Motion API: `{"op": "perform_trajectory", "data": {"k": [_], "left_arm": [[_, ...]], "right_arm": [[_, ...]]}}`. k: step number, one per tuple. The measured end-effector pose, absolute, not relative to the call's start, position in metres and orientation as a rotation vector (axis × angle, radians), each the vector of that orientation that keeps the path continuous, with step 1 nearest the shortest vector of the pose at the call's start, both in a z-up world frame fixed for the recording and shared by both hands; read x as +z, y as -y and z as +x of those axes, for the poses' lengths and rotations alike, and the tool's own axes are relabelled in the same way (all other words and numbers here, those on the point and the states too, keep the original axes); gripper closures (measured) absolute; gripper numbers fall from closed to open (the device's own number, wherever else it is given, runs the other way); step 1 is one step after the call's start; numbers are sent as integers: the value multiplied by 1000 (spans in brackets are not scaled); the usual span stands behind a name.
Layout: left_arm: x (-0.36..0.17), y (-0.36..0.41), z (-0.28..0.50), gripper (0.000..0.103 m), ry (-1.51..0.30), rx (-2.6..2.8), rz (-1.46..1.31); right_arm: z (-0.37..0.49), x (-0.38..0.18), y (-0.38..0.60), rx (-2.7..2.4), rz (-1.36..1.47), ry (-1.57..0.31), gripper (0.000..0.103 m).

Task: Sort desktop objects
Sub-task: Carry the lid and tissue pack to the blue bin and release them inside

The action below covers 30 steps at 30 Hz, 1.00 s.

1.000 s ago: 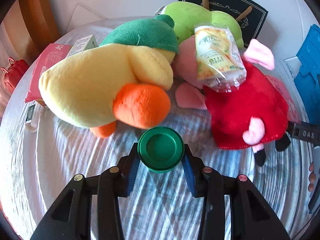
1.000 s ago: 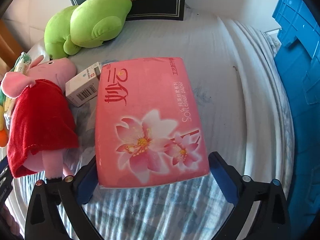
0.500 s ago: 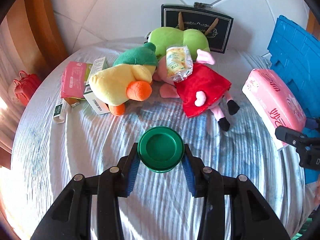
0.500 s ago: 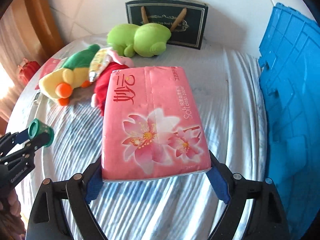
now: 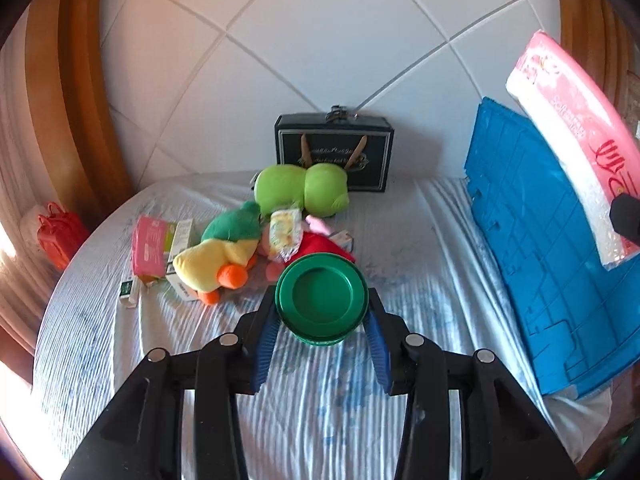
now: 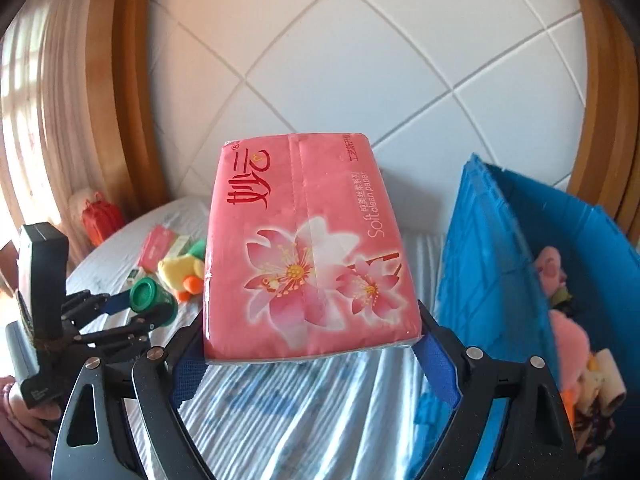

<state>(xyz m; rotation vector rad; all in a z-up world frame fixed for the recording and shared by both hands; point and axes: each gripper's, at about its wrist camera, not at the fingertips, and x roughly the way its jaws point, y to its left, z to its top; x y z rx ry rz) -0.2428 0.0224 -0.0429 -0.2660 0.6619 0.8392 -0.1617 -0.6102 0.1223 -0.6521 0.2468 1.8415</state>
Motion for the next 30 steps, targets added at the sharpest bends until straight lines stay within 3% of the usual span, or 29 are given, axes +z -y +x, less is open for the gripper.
{"op": "perform_trajectory", "data": {"k": [9,17,22,30], "left_arm": [[33,45,-168,63,-495,742,-160],[71,128,-89,63,-417,599,-78],[78,180,-36,63,-405,508,-17],[49,222,32,63,-555,406,-3]], "right_arm": [[-70,189,639,1709,-456,-139,13],[42,191,646,1485,-401,-171,13],[98,176,649,1396,-403,-225,13],[157,167,658,1313,-404,-281,13]]}}
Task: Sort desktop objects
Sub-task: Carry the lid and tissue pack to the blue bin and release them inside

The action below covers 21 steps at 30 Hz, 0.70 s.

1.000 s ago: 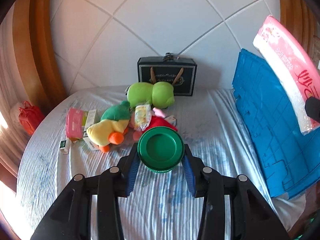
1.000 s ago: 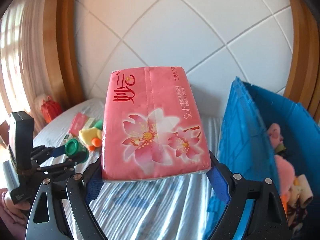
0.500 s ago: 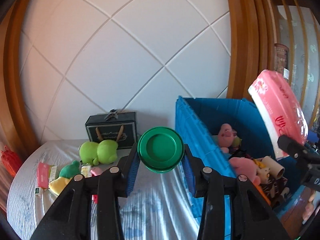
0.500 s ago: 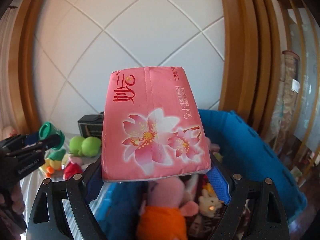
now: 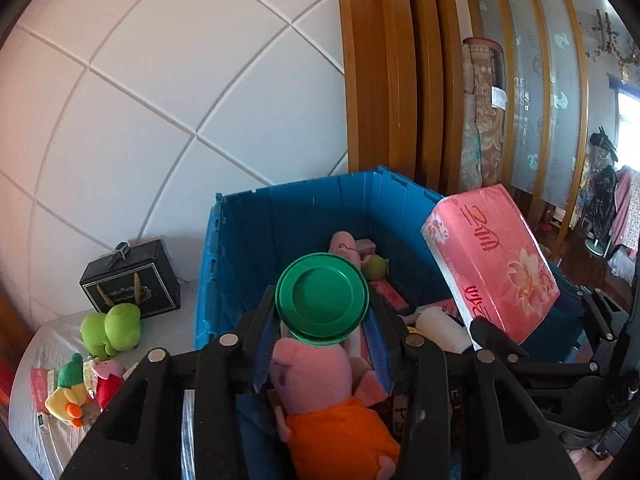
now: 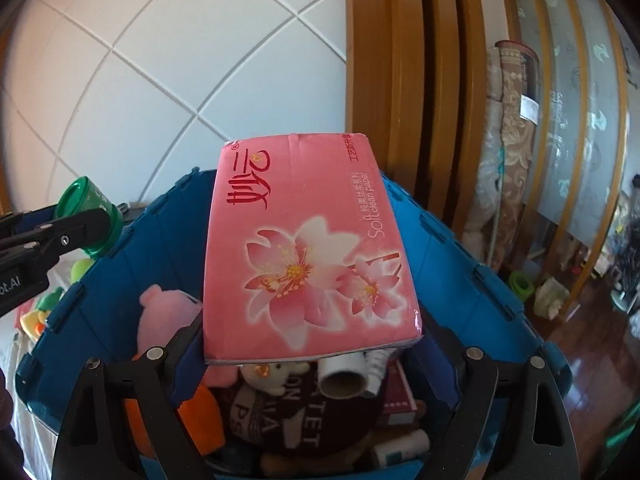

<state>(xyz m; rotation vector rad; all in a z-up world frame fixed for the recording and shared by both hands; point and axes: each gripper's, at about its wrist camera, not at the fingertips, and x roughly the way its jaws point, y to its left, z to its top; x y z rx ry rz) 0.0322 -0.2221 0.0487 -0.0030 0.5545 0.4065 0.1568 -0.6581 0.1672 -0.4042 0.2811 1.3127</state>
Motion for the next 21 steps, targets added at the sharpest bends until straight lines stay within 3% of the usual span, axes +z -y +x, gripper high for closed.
{"op": "perform_trajectory", "data": {"k": [8,12,15,21], "left_arm": [[31,230,48,62,-643,404,-13],[30,228,43,41,-631,427,-15],[31,225,38,41,-629,428,-22],[40,220,20,41,-591,439,-28]], "right_arm": [[170,161,651,1259,-431,-283,13],[170,161,651,1250,-422,-280,10],[168,163,654,1234,-407,-261,0],[159,167,660,1227,-407,-234,0]]}}
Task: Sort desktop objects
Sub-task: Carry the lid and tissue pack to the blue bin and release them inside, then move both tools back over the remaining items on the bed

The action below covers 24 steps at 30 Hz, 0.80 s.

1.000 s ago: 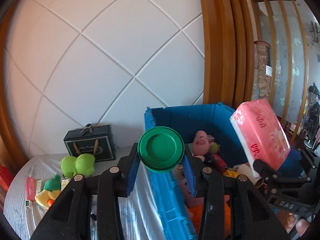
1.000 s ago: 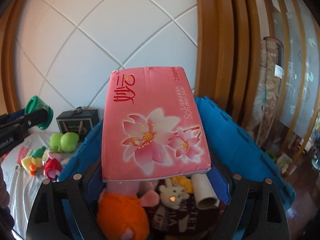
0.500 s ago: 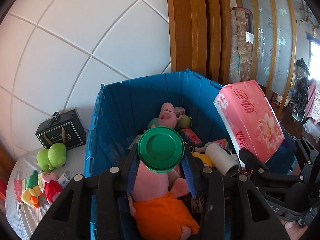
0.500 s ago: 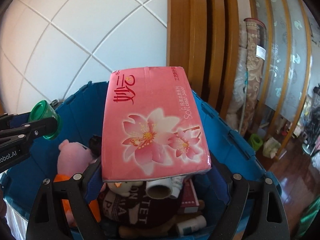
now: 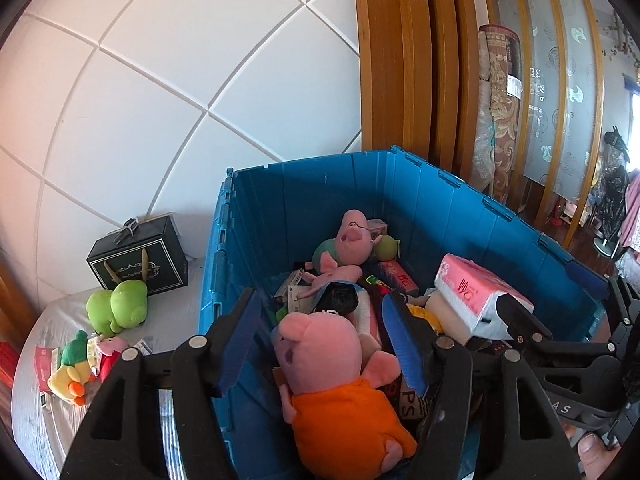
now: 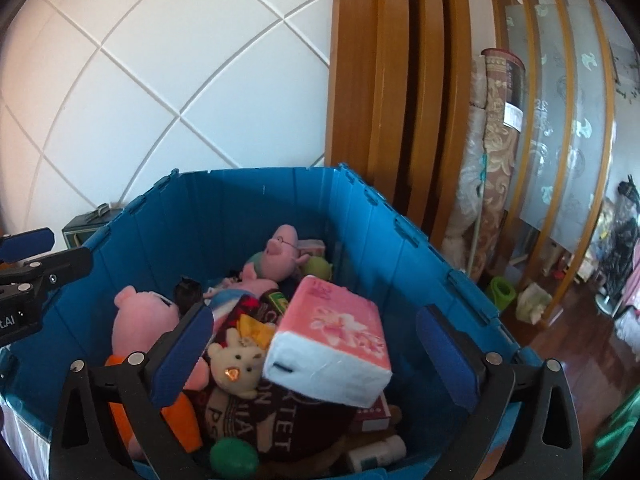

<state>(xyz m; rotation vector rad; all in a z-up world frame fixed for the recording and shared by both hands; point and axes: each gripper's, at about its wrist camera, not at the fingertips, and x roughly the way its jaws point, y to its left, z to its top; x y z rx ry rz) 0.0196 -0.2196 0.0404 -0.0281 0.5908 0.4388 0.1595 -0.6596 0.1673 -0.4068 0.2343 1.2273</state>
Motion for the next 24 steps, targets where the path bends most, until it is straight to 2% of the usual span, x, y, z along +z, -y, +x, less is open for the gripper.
{"op": "perform_trajectory", "data": {"k": [10,24], "left_arm": [[53,169,-45,41,-532,551,-63],[19,2,-213,41,-605,774,-235]], "right_arm": [[98,184,670,1300,-375,-165,0],[-82,190,632,1534,-405,-149,0]]}}
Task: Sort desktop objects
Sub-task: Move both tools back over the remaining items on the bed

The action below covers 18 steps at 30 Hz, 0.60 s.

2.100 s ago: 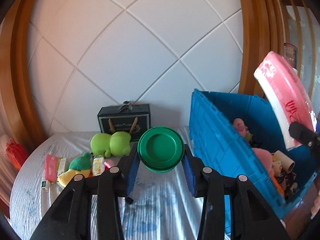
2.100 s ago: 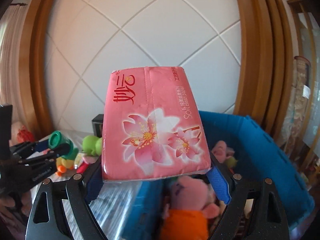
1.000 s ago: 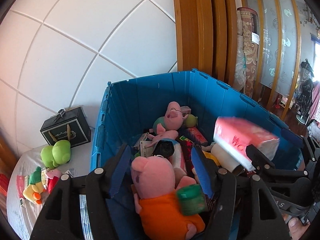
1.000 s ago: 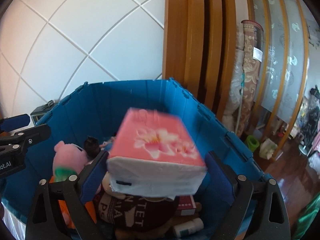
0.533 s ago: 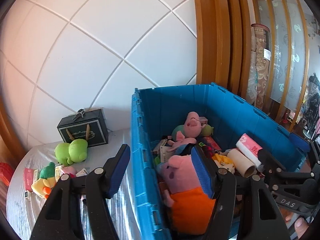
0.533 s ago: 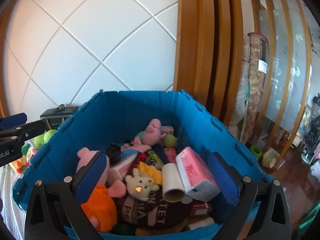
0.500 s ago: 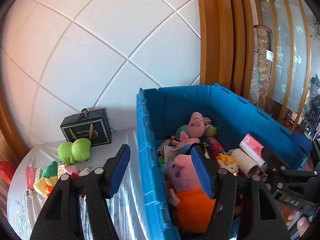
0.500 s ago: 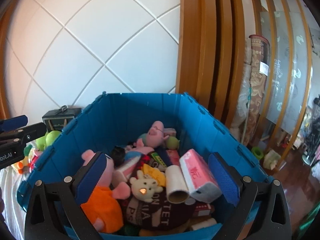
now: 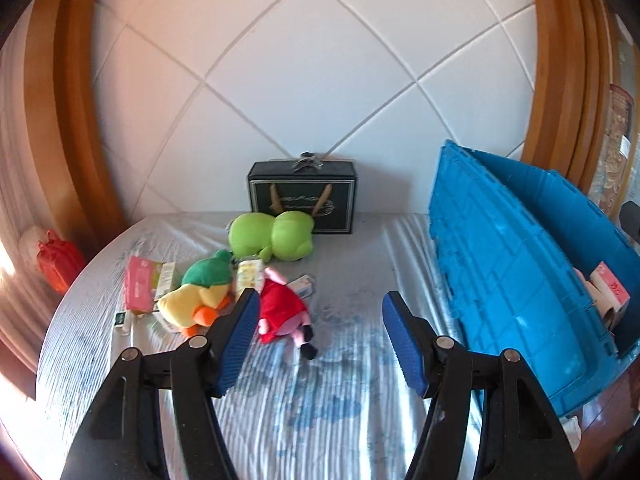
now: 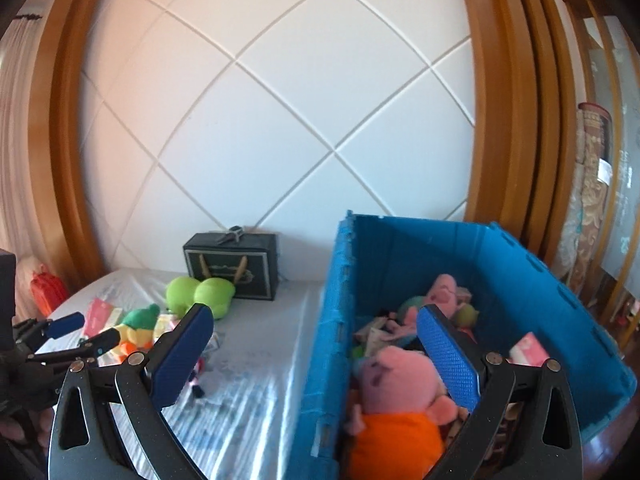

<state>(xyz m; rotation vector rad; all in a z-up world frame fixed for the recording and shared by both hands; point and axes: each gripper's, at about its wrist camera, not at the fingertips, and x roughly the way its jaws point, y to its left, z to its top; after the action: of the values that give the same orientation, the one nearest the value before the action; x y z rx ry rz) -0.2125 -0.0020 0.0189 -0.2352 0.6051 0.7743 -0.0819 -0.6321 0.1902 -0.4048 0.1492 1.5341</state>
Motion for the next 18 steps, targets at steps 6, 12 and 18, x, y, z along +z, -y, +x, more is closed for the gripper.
{"op": "perform_trajectory", "data": {"k": [6,12,18], "left_arm": [[-11,-78,-291,41,-650,881,-300],[-55,-161,-360,40,-723,987,-376],[-94,-247,-422,41,-778,1140,-490]], "right_arm": [[-163,162,596,1591,-494,-178,0],[-212,115,549,1586,-620,-264,0],[-222,62,496,1502,-756,-374,0]]}}
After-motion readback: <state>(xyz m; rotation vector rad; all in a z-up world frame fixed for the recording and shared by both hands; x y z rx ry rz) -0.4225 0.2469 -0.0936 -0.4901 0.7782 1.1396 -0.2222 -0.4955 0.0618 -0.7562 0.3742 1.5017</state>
